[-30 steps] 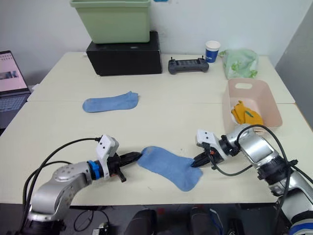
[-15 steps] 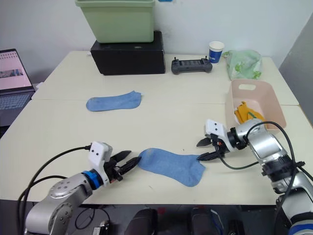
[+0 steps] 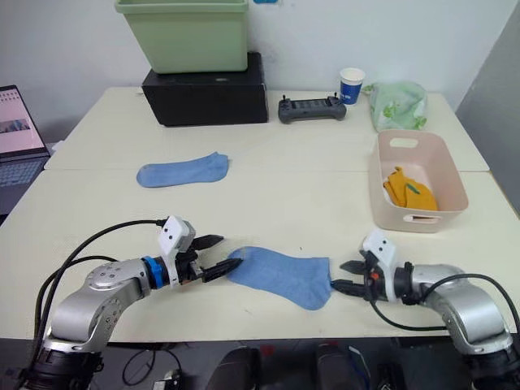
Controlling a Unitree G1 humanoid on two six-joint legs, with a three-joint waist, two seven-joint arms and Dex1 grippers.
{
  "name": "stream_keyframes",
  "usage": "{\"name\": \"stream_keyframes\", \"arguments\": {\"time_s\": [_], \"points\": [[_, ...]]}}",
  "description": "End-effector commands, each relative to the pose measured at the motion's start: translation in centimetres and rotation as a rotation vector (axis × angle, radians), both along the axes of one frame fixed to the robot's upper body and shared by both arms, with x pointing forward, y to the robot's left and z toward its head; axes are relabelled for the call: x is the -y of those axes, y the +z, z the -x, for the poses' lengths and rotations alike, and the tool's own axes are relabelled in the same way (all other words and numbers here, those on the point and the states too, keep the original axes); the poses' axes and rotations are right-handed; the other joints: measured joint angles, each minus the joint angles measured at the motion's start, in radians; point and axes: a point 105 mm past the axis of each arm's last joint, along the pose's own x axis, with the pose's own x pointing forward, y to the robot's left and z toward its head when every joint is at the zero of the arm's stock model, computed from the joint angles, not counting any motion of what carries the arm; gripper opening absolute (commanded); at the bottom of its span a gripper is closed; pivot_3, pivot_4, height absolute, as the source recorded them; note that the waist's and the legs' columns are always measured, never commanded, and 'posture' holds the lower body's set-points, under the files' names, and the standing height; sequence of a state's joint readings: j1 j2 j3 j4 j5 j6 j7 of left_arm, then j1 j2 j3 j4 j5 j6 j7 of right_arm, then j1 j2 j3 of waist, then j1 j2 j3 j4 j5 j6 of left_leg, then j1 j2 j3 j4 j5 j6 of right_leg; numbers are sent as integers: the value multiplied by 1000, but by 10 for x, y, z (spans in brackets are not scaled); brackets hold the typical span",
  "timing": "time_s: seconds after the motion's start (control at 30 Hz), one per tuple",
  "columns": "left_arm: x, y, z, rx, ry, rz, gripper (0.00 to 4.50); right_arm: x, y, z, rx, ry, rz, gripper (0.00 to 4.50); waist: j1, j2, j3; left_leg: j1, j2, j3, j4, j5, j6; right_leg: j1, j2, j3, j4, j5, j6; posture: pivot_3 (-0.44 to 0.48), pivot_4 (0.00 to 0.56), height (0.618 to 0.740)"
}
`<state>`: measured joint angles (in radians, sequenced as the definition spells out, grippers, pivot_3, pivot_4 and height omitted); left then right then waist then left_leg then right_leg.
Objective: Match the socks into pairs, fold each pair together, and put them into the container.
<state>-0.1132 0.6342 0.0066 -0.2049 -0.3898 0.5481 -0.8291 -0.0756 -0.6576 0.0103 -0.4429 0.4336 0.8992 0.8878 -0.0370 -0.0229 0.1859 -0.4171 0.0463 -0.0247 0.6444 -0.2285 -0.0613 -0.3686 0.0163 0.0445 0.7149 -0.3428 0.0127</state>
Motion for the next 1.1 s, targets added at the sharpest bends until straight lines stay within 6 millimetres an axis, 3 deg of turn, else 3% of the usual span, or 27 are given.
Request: {"name": "stream_keyframes", "arguments": {"time_s": [0.03, 0.1, 0.4, 0.5, 0.6, 0.63, 0.73, 0.97, 1.1], "points": [[-4, -1, -2, 21, 4, -21, 4069, -14, 7, 6, -22, -5, -86, 2840, 0, 0, 0, 0, 0, 0, 0, 0, 0, 0, 0, 0, 0, 0, 0, 0, 150, 740], [-5, -1, -1, 19, 8, -11, 3637, -16, 11, 7, -38, -15, -117, 2840, 1, 0, 0, 0, 0, 0, 0, 0, 0, 0, 0, 0, 0, 0, 0, 0, 150, 740], [-2, -1, 5, 12, 11, 16, 774, 5, 21, -3, 5, -64, -53, 2840, 5, 0, 0, -1, 0, 1, 0, 0, 0, 0, 0, 1, 0, 0, 0, 0, 150, 740], [1, 1, 7, -6, 21, 63, 0, 5, 27, -7, 7, -62, -64, 3393, 4, 0, 0, 0, 0, 1, 0, 0, 0, 0, 0, 1, 0, 0, 0, 0, 150, 740], [2, 1, 9, -6, 26, 69, 0, 4, 36, -3, -4, -52, -105, 4383, 6, 0, 0, -1, 0, 0, 0, 0, 0, 0, 0, 0, -1, 0, 0, 0, 150, 740], [2, 2, 9, -5, 28, 68, 0, 4, 39, -1, -10, -46, -118, 4451, 6, 0, 0, -1, 0, 0, 0, 0, 0, 0, 0, 0, -1, 0, 0, 0, 150, 740], [1, 0, 10, -8, 38, 68, 0, -3, 39, 11, -61, -8, -158, 4451, 6, 0, 0, -1, 0, 0, 0, 0, 0, 0, 0, 0, -1, 0, 0, 0, 150, 740], [10, -1, 14, -18, 42, 93, 0, 1, -2, 19, -76, -72, -54, 4451, 6, 0, 0, -1, 0, 1, 0, 0, 0, 0, 0, 1, -1, 0, 1, 0, 150, 740], [12, 0, 15, -16, 45, 96, 0, -4, -3, 18, -61, -82, -101, 3541, 6, -1, -1, 0, 0, 0, 0, 0, 0, 0, 0, 1, -1, -2, 4, 0, 150, 740]]}}
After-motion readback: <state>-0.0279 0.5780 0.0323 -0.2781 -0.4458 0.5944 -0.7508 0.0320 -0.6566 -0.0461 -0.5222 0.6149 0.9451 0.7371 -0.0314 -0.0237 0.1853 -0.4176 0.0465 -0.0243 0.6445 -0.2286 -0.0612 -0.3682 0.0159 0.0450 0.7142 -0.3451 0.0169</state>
